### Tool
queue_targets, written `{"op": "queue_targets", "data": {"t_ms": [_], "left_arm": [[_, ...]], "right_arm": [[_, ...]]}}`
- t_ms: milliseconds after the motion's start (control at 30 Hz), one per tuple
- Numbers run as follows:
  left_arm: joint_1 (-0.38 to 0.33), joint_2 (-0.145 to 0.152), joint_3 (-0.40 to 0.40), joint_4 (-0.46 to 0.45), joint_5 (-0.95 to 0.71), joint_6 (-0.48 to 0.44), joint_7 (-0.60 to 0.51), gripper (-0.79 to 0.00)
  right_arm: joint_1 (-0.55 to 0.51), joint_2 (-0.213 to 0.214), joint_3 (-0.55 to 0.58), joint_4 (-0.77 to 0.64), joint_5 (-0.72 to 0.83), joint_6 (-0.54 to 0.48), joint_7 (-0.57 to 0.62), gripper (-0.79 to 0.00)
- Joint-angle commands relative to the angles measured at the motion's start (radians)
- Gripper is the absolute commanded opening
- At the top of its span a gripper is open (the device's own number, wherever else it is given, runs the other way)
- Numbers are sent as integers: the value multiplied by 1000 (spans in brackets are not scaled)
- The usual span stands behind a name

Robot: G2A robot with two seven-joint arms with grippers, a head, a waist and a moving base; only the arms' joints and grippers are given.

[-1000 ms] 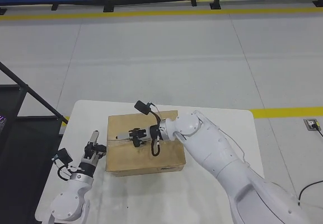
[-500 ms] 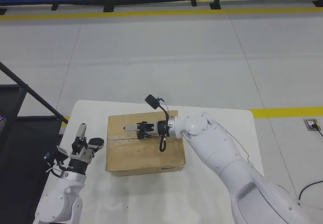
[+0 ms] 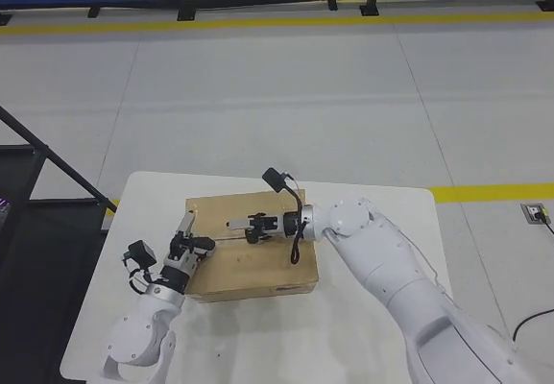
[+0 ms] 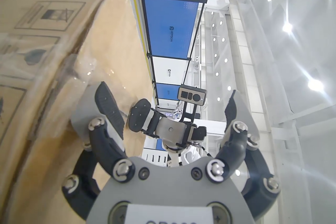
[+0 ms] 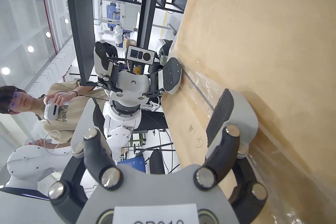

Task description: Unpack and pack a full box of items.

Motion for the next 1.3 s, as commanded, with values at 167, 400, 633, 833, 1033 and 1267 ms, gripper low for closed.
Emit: {"op": "queue_targets", "data": {"t_ms": [167, 400, 633, 833, 1033, 1267], "left_arm": [[-25, -1, -6, 33, -11, 6, 8, 0], [-26, 0, -22, 29, -23, 11, -4, 0], [-33, 1, -27, 36, -27, 16, -9, 0], [-42, 1, -26, 49, -29, 20, -11, 0], [-52, 0, -21, 65, -24, 21, -10, 0], [-57, -1, -18, 74, -26, 21, -9, 0]], "right_arm": [[-23, 39, 37, -25, -24, 36, 7, 0], [-62, 88, 89, -72, -48, 77, -24, 0], [-129, 146, 156, -183, -84, 115, -57, 0], [-221, 202, 231, -355, -129, 177, -75, 0], [-336, 252, 315, -577, -191, 256, -115, 0], [-435, 294, 396, -772, -260, 396, -114, 0]]}}
